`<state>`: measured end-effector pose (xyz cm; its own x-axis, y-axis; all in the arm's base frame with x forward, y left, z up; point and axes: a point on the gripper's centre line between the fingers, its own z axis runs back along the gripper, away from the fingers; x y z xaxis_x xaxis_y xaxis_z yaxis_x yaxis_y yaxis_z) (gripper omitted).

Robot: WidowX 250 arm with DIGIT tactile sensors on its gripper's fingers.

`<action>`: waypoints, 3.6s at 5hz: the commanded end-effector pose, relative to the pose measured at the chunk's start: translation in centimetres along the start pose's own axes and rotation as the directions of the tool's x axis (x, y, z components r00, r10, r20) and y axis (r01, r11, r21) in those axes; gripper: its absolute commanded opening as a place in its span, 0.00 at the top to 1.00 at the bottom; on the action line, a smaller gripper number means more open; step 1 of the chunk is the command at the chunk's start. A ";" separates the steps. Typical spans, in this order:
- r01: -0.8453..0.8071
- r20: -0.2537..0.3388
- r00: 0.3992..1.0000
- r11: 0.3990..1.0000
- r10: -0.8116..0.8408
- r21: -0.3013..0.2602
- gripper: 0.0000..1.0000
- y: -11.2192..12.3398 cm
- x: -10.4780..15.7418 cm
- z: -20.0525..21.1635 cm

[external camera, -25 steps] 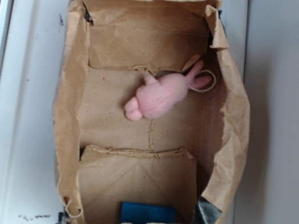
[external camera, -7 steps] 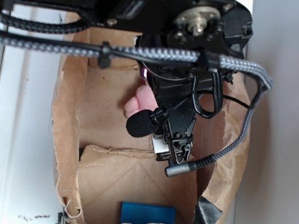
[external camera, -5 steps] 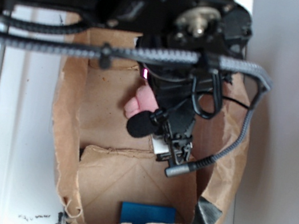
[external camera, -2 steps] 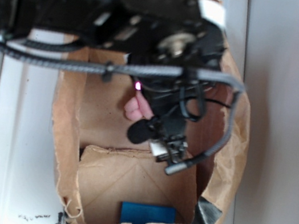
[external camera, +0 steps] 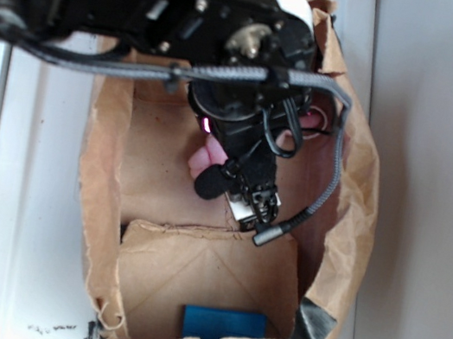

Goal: Grab the pink bunny.

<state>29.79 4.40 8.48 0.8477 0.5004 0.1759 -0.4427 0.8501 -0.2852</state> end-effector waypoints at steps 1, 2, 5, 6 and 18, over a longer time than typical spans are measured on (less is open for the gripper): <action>-0.094 0.071 0.993 0.994 0.090 0.050 0.00 2.3 2.8 1.1; -0.084 0.084 0.993 0.993 0.077 0.082 0.00 2.5 3.0 0.6; -0.092 0.085 0.993 0.991 0.084 0.096 0.00 1.4 5.0 -1.6; -0.072 0.061 0.996 0.991 0.065 0.116 0.00 0.6 4.4 -2.7; 0.369 -0.084 0.929 0.913 -0.360 0.172 1.00 -4.7 -0.4 5.9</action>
<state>29.29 1.19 12.82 0.9843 0.1396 0.1084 -0.1377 0.9902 -0.0253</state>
